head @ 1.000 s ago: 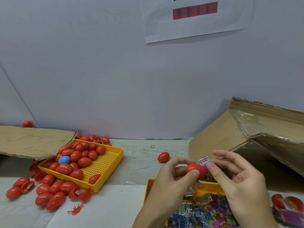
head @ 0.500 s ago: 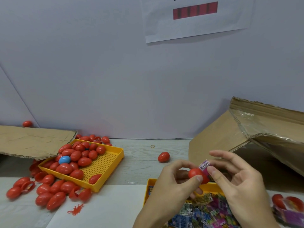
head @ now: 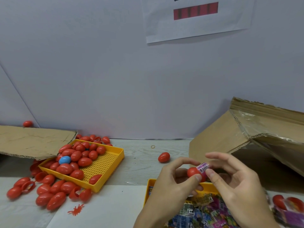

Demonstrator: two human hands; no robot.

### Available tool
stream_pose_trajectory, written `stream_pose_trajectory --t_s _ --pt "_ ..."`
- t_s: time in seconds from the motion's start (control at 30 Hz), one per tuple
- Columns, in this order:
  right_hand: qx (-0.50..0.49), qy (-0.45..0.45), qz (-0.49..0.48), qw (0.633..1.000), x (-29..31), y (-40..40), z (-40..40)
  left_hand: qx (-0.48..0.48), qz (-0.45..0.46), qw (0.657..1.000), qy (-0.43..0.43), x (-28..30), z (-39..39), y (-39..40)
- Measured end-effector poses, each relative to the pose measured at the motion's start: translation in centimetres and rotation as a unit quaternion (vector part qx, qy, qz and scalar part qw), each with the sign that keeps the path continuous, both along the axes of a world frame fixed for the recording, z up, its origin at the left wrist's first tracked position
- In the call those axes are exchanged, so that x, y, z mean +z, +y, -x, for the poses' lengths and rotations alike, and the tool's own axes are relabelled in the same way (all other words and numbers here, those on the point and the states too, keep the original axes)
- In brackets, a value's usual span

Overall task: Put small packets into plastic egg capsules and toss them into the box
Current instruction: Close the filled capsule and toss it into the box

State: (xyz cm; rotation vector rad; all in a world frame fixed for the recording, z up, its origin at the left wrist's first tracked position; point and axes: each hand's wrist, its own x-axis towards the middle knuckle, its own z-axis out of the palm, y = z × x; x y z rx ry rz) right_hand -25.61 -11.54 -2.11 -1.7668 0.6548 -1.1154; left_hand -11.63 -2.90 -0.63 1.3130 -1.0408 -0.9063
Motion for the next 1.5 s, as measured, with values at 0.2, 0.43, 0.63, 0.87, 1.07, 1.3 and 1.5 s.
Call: stream_pose_trajectory --t_s 0.2,0.43,0.63,0.87,1.07,1.3,1.5 --pt "0.000 0.005 0.023 1.000 0.2 0.3 -0.2 0.014 0.013 1.000 0.007 0.0 0.2 -0.3" --pt "-0.005 -0.013 0.046 0.999 -0.1 0.3 -0.2 0.036 0.026 0.997 0.062 -0.2 0.2 -0.5" --pt "0.002 -0.030 0.052 0.998 -0.4 0.3 -0.5 0.061 0.044 0.990 0.116 -0.2 0.1 -0.6" --pt "-0.016 -0.005 0.089 0.996 0.0 0.7 -0.7 0.070 0.052 0.990 0.111 -0.3 0.0 -0.7" --pt "-0.091 0.076 0.167 0.979 0.5 1.7 -1.0 0.058 0.034 0.997 0.042 -0.4 0.2 -0.7" --pt "-0.118 0.125 0.200 0.965 0.7 2.0 -1.2 0.042 0.026 0.999 0.015 -0.5 0.5 -0.8" --pt "-0.122 0.104 0.195 0.968 0.8 2.0 -1.3 0.040 0.034 0.998 0.019 -0.6 0.8 -0.9"
